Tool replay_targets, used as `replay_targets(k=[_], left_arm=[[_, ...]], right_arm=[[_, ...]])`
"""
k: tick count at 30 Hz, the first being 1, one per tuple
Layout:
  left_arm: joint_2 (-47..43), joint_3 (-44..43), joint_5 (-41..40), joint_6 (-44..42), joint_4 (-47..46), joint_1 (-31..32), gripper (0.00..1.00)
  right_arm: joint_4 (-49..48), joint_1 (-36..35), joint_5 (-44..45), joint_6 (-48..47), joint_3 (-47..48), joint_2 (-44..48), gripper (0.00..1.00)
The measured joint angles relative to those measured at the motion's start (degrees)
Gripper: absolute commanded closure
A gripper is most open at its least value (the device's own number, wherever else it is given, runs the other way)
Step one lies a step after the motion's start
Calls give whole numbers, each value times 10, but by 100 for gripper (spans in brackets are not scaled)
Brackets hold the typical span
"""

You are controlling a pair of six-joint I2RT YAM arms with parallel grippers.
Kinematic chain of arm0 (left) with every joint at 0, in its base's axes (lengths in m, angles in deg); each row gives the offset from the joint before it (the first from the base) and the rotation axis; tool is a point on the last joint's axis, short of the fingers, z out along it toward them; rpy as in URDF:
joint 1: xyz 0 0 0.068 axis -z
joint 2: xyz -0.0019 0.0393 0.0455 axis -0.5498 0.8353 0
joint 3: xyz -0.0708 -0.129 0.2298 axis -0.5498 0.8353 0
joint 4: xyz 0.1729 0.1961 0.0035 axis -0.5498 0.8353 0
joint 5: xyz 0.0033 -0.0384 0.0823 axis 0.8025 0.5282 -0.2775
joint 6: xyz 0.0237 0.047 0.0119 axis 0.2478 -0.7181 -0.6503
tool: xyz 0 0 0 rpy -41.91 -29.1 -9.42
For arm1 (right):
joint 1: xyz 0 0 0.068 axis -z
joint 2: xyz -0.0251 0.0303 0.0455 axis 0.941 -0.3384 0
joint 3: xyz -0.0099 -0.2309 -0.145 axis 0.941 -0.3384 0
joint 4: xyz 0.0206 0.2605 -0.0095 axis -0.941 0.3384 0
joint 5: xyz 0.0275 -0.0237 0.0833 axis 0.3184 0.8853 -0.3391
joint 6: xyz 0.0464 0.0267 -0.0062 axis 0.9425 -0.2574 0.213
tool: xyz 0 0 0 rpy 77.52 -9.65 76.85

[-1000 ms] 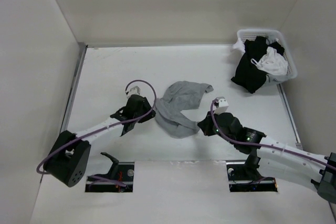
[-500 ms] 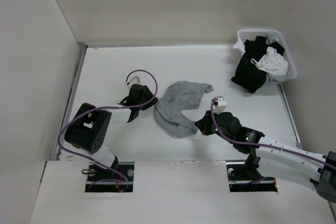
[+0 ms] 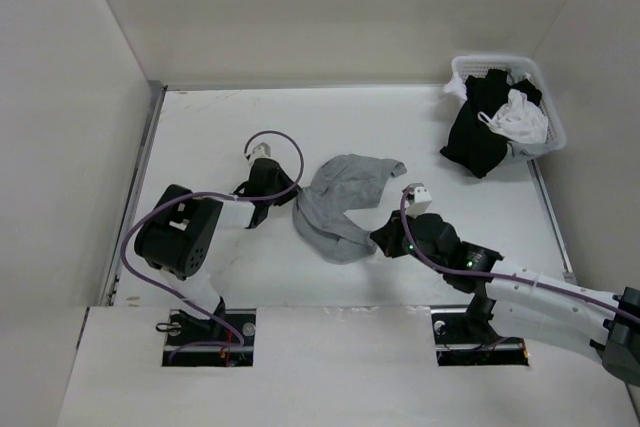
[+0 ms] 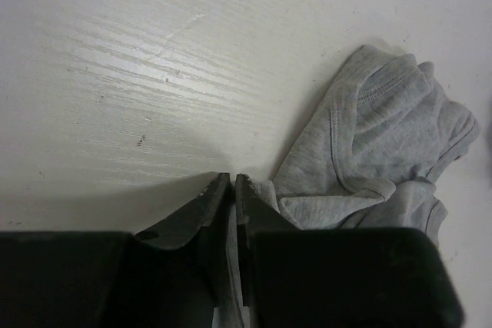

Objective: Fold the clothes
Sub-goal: Flatten the tank top out

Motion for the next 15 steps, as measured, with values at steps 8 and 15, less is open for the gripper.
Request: replay_targets(k=[8, 15], left_arm=[[-50, 12, -13, 1, 31, -8, 100], [-297, 24, -56, 0, 103, -9, 100]], right_arm=[[-2, 3, 0, 0, 0, 10, 97], [7, 22, -1, -13, 37, 33, 98]])
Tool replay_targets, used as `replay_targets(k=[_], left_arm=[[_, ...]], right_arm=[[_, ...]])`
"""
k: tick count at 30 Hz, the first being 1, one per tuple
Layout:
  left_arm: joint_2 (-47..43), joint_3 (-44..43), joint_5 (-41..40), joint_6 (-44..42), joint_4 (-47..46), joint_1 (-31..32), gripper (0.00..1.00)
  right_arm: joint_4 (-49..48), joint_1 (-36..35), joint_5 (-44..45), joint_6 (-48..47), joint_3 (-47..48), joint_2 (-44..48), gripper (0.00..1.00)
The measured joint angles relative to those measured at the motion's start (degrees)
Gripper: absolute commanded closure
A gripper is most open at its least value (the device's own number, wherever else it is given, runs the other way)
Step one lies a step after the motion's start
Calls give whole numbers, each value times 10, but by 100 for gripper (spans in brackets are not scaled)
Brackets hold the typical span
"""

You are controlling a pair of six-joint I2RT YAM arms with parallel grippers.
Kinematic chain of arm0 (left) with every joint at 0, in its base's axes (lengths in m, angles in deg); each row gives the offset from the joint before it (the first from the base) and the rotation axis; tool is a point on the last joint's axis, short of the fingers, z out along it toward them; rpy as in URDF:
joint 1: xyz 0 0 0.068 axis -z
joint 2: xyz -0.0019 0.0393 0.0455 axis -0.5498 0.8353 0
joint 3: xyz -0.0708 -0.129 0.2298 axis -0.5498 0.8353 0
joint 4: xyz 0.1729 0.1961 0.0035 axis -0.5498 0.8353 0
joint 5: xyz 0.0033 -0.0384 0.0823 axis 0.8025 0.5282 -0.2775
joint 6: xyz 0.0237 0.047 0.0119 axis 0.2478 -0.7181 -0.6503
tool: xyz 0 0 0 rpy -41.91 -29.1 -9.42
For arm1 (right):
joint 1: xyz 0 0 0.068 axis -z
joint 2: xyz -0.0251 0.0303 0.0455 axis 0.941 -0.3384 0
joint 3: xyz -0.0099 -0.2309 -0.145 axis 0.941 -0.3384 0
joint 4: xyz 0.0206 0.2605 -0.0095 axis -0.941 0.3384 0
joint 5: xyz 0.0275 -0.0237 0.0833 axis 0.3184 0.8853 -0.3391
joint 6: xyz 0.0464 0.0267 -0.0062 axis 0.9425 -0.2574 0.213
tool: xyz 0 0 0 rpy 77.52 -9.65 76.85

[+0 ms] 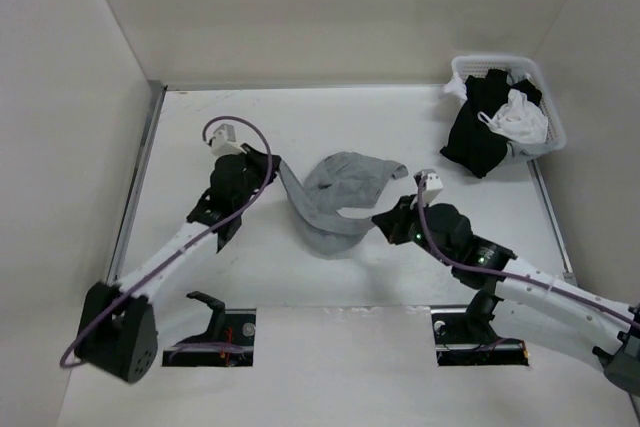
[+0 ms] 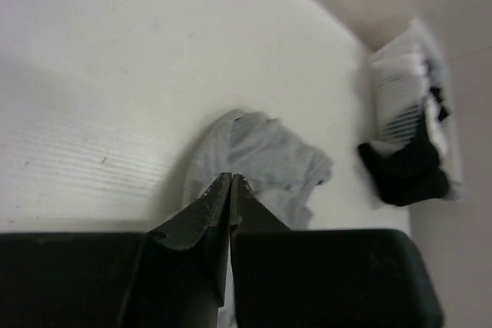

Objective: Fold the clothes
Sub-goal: Flatten the tank top out

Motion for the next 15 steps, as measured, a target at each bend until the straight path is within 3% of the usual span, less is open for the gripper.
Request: replay_targets(k=[7, 15], left_arm=[[-226, -19, -50, -10, 113, -2, 100], [-322, -179, -111, -56, 220, 19, 100]], right_arm=[[43, 7, 2, -25, 113, 18, 100], [122, -34, 65, -89, 356, 26, 100]])
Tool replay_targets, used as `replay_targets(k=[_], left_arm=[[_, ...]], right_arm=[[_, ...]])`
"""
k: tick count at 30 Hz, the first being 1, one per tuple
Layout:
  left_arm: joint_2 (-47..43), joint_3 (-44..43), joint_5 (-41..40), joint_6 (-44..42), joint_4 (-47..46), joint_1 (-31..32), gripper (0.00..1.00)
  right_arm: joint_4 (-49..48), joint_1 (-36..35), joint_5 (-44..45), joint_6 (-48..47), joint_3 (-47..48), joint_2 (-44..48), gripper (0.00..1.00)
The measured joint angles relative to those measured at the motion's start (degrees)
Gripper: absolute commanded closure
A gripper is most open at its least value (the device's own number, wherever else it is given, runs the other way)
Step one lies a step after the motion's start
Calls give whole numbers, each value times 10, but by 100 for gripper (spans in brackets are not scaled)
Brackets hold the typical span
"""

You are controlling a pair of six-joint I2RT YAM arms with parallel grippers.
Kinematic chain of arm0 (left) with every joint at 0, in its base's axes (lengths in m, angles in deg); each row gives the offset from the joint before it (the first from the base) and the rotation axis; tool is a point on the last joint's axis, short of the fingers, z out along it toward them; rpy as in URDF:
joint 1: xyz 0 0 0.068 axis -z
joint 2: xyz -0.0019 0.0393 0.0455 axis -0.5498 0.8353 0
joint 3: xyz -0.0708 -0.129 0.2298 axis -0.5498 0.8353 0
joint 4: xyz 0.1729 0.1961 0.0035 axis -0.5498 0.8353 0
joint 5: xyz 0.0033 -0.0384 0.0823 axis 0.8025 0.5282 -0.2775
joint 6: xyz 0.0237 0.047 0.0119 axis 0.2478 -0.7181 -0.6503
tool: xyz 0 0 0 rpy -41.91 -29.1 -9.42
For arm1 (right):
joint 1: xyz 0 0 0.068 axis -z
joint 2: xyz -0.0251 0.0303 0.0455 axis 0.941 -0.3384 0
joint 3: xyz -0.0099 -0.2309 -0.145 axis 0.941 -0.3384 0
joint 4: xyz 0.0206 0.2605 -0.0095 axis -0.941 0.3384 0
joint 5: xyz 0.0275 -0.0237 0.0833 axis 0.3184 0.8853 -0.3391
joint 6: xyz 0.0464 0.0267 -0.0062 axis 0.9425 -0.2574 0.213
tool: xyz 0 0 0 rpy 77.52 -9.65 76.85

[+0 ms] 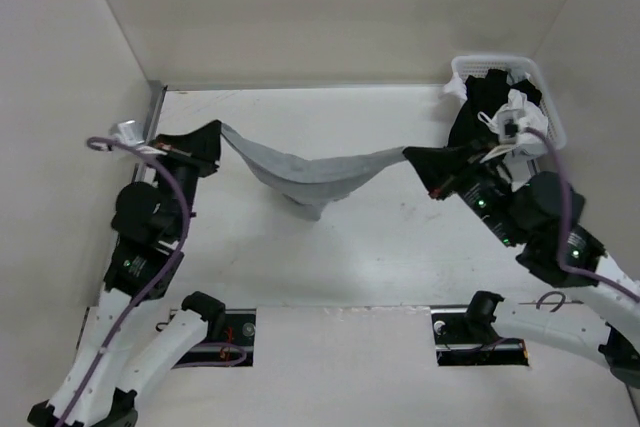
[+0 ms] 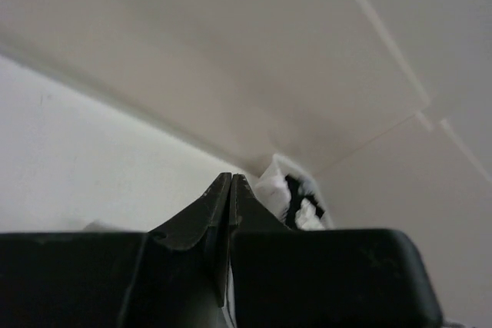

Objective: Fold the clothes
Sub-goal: Flatten the tank top out

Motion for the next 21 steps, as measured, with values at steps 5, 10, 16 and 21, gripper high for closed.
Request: replay_targets(k=[5, 10, 16, 21], left_arm=[[-3, -122, -42, -42, -18, 19, 100], [36, -198, -77, -79, -58, 21, 100], [171, -236, -74, -96, -100, -16, 100], [335, -229, -25, -56, -95, -105, 100]], right_arm=[[8, -51, 49, -51, 158, -31, 100], [5, -45, 68, -88, 277, -93, 100], [-8, 121, -24, -66, 318, -212, 100], [-5, 233, -127, -34, 346, -357, 100]])
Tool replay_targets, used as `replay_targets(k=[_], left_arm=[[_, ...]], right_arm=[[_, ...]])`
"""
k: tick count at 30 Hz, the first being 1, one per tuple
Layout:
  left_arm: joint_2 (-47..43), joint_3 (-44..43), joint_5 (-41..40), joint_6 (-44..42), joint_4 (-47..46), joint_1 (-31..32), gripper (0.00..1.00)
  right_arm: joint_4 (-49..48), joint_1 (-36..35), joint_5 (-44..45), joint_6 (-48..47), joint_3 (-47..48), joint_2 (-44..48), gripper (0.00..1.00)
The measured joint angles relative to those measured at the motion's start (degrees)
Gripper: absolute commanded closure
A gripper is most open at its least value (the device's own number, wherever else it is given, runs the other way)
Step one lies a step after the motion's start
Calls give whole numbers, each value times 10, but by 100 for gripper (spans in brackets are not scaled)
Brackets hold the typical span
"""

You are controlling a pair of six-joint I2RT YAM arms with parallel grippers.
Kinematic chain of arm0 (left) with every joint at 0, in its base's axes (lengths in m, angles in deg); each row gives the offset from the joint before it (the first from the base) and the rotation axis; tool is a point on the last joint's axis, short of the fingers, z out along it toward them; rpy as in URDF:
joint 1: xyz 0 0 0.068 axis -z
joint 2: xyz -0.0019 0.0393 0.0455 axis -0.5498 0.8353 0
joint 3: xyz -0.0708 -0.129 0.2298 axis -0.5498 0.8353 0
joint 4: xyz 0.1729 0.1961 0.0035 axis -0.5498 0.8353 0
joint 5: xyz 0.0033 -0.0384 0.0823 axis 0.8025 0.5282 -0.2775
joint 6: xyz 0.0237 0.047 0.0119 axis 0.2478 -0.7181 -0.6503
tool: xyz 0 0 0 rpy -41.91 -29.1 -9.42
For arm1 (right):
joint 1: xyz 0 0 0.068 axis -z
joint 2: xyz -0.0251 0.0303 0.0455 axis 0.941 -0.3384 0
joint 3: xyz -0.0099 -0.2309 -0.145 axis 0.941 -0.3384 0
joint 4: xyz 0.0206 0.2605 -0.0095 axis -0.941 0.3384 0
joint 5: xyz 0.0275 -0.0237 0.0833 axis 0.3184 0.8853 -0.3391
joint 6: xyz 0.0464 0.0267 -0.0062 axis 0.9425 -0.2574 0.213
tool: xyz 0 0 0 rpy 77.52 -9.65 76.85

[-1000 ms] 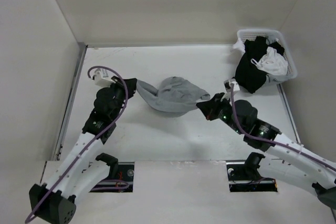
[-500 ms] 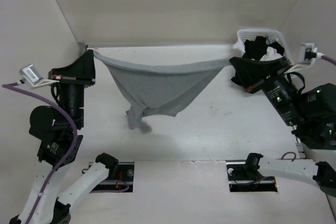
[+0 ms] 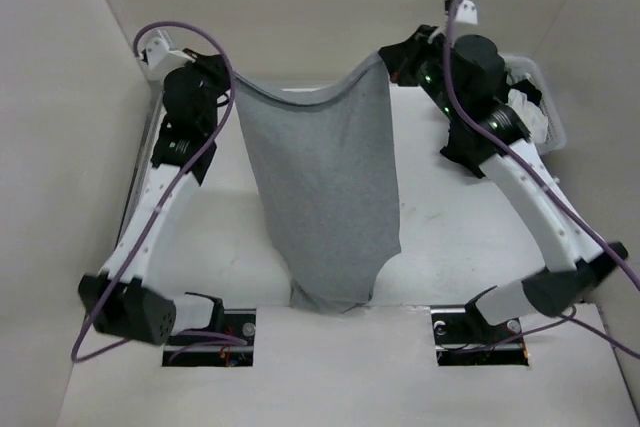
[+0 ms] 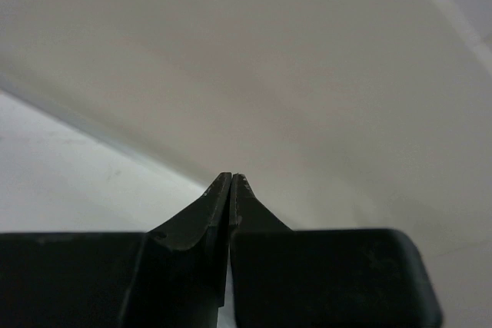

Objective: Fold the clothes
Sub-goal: Flatten the tank top out

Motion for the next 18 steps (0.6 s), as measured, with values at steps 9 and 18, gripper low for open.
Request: replay_targets(k=[9, 18], left_arm=[[178, -136, 46, 21, 66, -37, 100], [82, -200, 52, 0, 18, -36, 100]], right_arm=[[85, 84, -78, 10, 228, -206, 100], [79, 82, -97, 2, 326, -159, 100]])
